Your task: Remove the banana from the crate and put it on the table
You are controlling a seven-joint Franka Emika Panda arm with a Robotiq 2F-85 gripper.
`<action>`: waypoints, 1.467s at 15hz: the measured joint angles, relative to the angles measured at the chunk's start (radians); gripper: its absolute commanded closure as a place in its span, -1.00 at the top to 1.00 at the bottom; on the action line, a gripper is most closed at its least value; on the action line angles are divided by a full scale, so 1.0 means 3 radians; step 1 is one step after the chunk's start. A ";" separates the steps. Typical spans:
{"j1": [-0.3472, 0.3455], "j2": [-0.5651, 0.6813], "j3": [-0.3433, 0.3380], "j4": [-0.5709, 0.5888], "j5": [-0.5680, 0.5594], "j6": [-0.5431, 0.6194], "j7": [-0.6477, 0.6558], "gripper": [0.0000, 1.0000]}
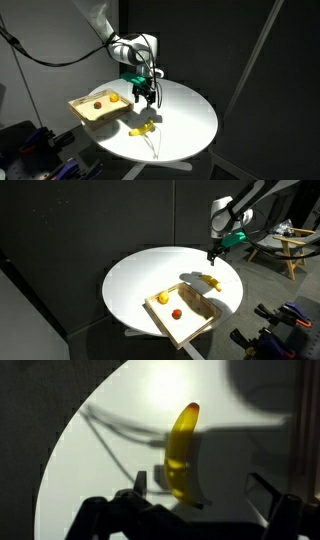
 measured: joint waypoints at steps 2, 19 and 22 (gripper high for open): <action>0.0020 -0.0138 0.0004 -0.0092 -0.0003 -0.0101 -0.0012 1.00; 0.0235 -0.0986 0.0348 -0.0981 -0.0003 -0.0196 -0.0406 1.00; 0.0267 -0.1095 0.0368 -0.1093 -0.0003 -0.0087 -0.0382 1.00</action>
